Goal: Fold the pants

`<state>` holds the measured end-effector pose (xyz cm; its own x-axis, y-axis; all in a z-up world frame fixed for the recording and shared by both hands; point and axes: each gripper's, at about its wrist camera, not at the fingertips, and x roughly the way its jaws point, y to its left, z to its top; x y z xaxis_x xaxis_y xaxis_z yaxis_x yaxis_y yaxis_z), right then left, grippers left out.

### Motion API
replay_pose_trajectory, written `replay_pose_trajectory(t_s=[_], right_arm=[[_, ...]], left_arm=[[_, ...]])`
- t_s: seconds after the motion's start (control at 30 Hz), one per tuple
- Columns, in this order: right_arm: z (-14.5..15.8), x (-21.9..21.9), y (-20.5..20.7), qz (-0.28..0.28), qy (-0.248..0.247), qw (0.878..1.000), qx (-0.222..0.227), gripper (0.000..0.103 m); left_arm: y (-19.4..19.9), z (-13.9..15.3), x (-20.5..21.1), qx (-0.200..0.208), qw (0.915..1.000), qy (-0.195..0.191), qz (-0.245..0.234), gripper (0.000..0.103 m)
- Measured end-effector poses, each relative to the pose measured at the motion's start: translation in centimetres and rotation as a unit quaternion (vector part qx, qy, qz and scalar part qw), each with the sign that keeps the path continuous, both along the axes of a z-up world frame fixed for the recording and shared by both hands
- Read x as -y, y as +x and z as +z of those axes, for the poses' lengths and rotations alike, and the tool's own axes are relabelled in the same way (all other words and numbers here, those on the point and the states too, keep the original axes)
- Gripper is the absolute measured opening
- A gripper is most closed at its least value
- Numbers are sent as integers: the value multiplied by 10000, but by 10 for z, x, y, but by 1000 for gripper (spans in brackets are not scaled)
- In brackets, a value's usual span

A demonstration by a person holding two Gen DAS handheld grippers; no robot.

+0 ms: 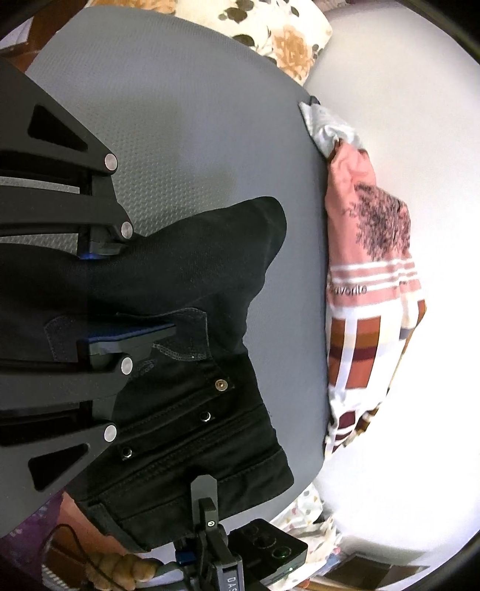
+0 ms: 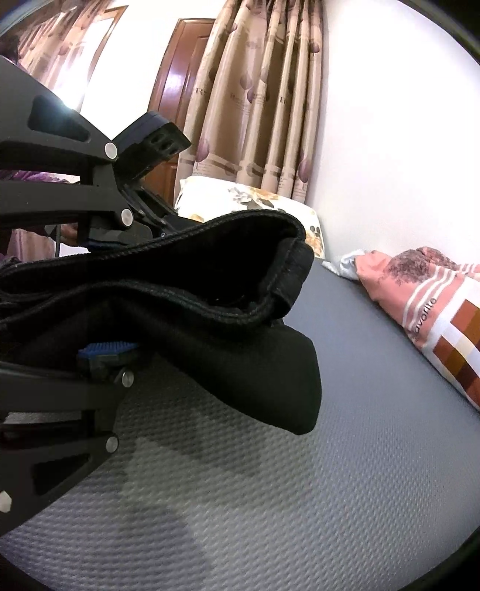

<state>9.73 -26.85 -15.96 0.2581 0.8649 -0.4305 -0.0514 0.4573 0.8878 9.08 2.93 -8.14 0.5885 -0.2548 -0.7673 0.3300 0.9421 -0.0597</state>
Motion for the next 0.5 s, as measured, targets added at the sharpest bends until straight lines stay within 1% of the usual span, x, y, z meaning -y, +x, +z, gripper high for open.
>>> replay_pose_trajectory(t_s=[0.27,0.5], right_arm=[[2,-26,37,127,31,9999,13,36],[4,-49,75,222,48,9997,64,36]], left_arm=[[31,0,-23,168,9995,85,266,27],[64,0,-46,231,9987,45,460,27]])
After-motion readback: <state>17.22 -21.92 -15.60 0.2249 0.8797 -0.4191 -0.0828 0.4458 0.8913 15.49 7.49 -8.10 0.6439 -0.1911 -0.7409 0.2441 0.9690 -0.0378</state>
